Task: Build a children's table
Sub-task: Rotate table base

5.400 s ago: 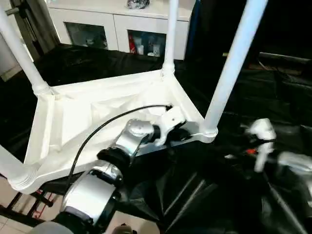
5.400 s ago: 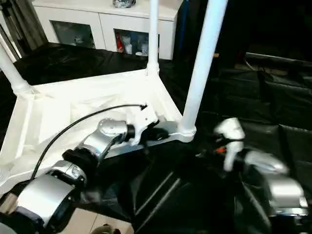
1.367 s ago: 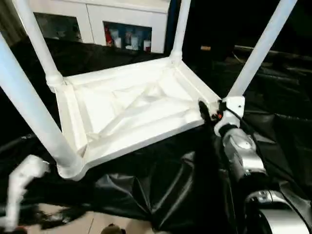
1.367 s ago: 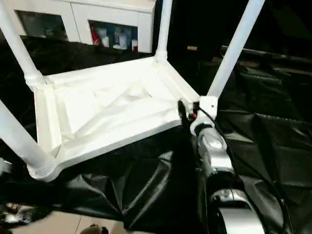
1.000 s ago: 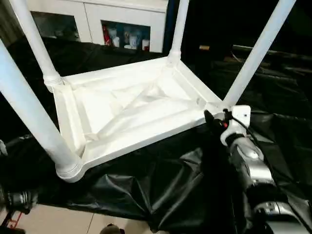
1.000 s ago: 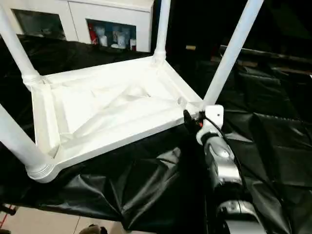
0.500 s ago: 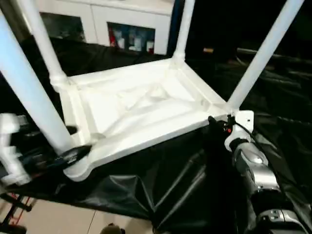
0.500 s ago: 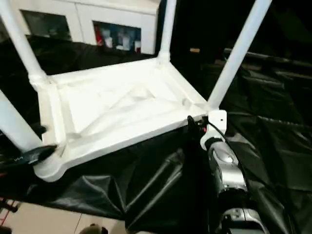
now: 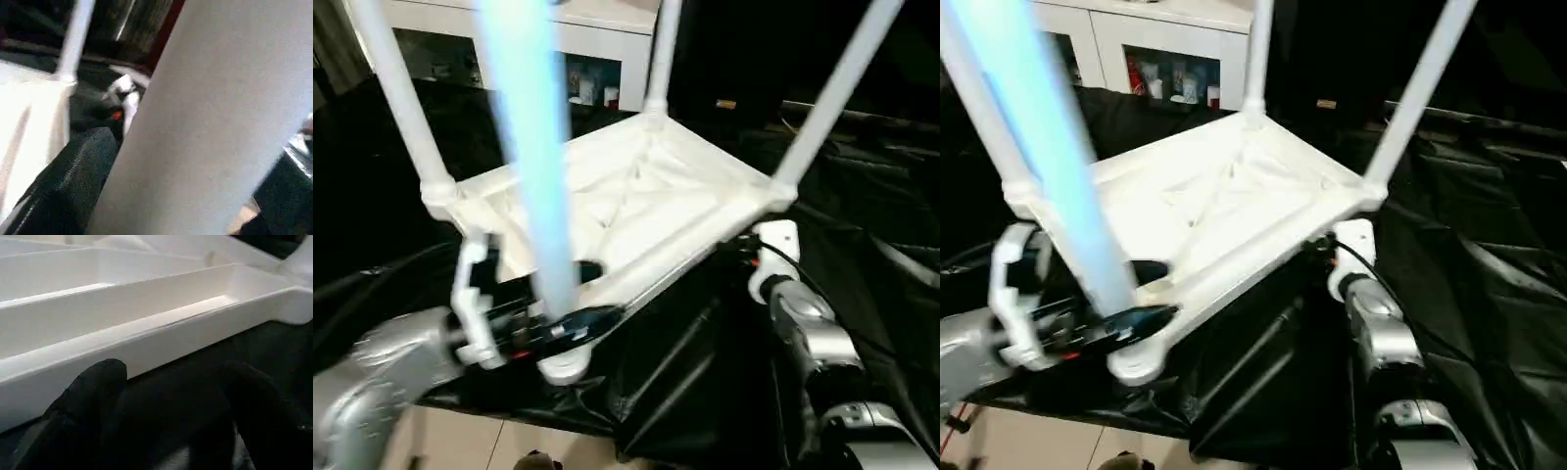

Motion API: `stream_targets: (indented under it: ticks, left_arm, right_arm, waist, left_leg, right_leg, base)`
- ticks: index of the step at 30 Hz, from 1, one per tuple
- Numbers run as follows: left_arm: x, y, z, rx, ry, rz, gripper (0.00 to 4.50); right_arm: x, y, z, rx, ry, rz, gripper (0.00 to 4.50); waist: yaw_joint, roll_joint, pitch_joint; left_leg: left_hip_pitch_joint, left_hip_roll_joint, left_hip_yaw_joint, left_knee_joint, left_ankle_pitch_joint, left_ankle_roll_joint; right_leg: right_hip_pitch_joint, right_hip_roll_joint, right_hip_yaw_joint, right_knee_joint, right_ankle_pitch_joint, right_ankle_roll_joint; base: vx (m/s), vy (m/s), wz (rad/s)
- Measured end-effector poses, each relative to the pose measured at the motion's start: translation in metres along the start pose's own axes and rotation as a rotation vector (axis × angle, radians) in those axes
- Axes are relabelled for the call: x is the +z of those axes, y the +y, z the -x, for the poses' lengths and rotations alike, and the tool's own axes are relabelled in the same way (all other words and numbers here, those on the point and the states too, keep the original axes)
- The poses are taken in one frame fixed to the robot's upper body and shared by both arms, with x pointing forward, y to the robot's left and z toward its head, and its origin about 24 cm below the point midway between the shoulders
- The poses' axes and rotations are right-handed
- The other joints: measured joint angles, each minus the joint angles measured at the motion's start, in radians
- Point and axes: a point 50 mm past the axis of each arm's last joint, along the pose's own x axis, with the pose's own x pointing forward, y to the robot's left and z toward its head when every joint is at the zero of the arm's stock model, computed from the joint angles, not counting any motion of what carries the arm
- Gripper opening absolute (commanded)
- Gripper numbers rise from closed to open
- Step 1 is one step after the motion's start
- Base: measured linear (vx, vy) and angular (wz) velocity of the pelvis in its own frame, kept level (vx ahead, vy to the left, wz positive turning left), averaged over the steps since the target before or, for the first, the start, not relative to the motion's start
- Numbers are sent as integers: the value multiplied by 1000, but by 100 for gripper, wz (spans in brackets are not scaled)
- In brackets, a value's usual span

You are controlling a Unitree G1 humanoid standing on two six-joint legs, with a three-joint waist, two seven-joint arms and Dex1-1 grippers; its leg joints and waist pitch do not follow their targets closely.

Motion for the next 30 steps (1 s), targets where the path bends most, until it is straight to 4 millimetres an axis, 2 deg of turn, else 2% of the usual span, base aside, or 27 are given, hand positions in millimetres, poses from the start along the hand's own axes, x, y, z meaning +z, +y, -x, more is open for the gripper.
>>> stream_targets:
  ticks: [4,10,16,21,30]
  left_arm:
    - [5,3,-16,-27,-25,-8,446]
    - [7,7,-45,-89,-55,-5,446]
    - [8,8,-64,-127,-78,-10,446]
    - [10,24,-80,-78,-104,-47,446]
    - [6,31,-100,-92,-103,-45,446]
  right_arm:
    - [-2,21,-6,69,14,5,371]
    - [5,35,-15,118,16,13,371]
    - [9,41,-18,149,5,27,371]
    - [10,45,-21,158,3,11,371]
    - [8,54,-21,242,0,-8,371]
  waist:
    - [-5,-1,0]
    - [-12,-2,-1]
    - [-20,-2,-1]
    - [-22,-1,-1]
    - [-26,-1,-1]
  left_leg:
    - [0,0,-1,1,1,-2]
    - [-1,0,-2,2,3,-4]
    - [-2,0,-2,2,3,-4]
    - [-2,0,-2,3,3,-4]
    - [-2,0,-3,3,3,-4]
  right_leg:
    - [0,0,0,2,0,0]
    - [-1,0,0,2,1,-1]
    - [-2,0,-1,2,4,-6]
    - [-2,0,-2,2,4,-4]
    - [-2,0,-2,2,6,-6]
  base:
    - [0,0,0]
    - [0,0,0]
    - [0,0,0]
    - [0,0,0]
    - [0,0,0]
